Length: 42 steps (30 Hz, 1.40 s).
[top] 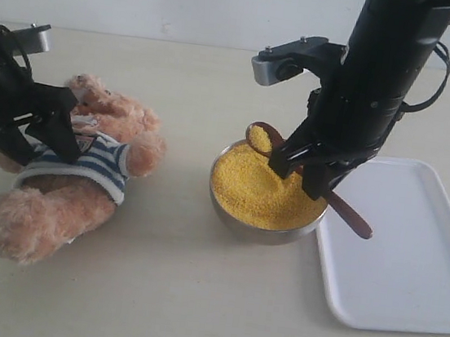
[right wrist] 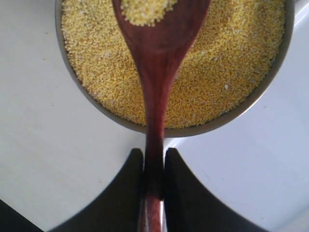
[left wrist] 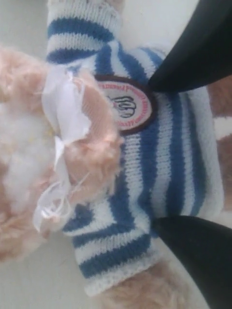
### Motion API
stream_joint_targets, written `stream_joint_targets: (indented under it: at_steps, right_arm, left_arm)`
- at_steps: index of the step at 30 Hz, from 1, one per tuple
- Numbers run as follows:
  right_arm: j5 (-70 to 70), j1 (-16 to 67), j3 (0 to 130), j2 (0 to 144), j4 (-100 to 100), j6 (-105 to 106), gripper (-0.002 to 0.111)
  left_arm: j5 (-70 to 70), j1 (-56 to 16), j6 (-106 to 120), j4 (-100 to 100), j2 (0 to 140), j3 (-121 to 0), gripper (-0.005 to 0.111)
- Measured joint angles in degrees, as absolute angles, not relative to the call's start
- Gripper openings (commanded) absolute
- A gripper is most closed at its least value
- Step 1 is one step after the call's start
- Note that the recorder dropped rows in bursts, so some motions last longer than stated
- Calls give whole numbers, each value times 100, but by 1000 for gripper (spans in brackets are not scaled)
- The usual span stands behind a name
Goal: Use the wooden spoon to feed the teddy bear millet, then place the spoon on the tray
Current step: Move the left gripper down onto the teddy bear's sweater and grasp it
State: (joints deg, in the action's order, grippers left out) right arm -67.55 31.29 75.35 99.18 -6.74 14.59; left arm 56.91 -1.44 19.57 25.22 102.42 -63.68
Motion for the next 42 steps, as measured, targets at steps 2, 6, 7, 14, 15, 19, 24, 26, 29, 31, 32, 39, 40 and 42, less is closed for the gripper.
stream_joint_targets:
  at_steps: [2,6,7,14,15,19,24,26,29,31,32,39,40,42]
  right_arm:
    - [-6755,3129,7535,9918,-674,1459,0]
    - [-6755,3129,7535,9918,-674,1459,0]
    - [-6755,3129,7535,9918,-674,1459,0]
    - [-6765,3129,7535,9918,-674,1459,0]
    - [-6765,3129,7535,9918,-674,1459,0]
    - [-6765,3129,7535,9918,-674,1459,0]
    - [-6765,3129,7535,9918,-674,1459,0]
    - [-6765,3129,7535,9918,-674,1459,0]
    - [-6765,3129,7535,9918,-674,1459,0]
    - [-6765,3129,7535,9918,-674,1459,0]
    - [-6765,3129,7535,9918,-674,1459,0]
    - [-6765,3129,7535,9918,-674,1459,0]
    - [-6765,3129,7535,9918,-674,1459,0]
    - [-6765,3129,7535,9918,-674,1474,0]
  left_arm:
    - [5670,-144,1957,2559,10242,-6368,69]
    - [5648,-144,1957,2776,10242,-6368,69]
    - [5648,-144,1957,2916,10242,-6368,69]
    - [5550,-144,1899,3144,10242,-6368,83]
    - [5550,-144,1900,3144,10242,-6368,83]
    - [5707,-144,1866,3016,10242,-6453,83]
    - [6212,-144,1412,2339,10242,-6953,83]
    - [6315,-144,1261,2176,10242,-7055,83]
    - [6405,-144,1112,2103,10242,-7087,83]
    - [6431,-144,1067,2094,10242,-7087,83]
    - [6431,-144,1055,2094,10242,-7087,83]
    - [6283,-413,1021,2106,10493,-7097,83]
    - [6241,-504,1010,2106,10598,-7097,83]
    - [6175,-673,915,2106,10828,-7097,83]
